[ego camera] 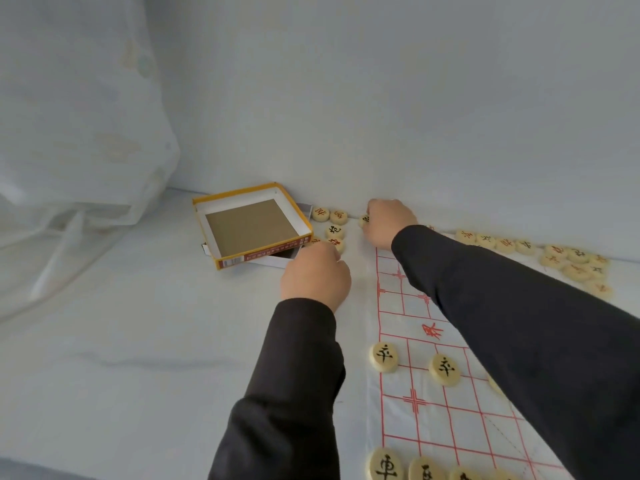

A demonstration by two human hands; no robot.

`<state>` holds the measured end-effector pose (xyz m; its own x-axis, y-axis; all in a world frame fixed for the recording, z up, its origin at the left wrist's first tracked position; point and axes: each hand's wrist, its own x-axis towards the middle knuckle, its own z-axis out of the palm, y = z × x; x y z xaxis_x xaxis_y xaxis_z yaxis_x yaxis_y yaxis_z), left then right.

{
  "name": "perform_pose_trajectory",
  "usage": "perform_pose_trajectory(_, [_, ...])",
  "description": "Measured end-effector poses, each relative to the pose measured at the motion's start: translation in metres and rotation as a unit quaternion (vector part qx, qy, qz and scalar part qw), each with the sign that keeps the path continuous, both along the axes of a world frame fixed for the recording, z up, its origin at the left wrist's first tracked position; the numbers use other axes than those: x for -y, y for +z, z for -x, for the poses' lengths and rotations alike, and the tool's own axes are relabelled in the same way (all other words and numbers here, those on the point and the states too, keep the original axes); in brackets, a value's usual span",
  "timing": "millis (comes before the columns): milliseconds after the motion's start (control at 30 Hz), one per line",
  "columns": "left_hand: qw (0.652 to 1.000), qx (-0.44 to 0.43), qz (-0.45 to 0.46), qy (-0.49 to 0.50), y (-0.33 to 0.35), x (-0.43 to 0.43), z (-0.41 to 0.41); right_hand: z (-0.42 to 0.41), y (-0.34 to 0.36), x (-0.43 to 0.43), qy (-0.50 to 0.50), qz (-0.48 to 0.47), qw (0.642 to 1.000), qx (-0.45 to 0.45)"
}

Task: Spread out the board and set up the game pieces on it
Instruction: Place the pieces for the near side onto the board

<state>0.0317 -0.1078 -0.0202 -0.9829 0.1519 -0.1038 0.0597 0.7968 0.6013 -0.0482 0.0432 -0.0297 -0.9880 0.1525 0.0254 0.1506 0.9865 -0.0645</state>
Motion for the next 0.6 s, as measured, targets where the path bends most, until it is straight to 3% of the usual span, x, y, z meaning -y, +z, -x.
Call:
perform_pose_trajectory(167, [1.000, -0.003, -0.017, 0.003, 0.002, -0.001, -0.001, 0.013, -0.005, 0.008, 0.009, -0.070, 0.997, -0.039])
perform_pose_trajectory(300, [1.000, 0.004, -0.028, 0.009, 0.003, -0.001, 0.000, 0.015, -0.009, 0.012, 0.007, -0.052, 0.998, -0.041])
perform_pose_trajectory(400, [0.999, 0.008, -0.029, 0.011, 0.003, -0.001, 0.000, 0.015, -0.011, 0.013, -0.004, 0.011, 0.999, -0.052])
perform_pose_trajectory(533, [0.999, 0.000, -0.035, 0.026, 0.006, -0.002, -0.001, 0.018, 0.000, 0.019, -0.028, 0.191, 0.978, -0.073])
perform_pose_trajectory(600, [0.999, 0.005, -0.033, 0.034, 0.006, -0.001, -0.001, 0.020, 0.006, 0.026, -0.013, 0.208, 0.977, -0.051])
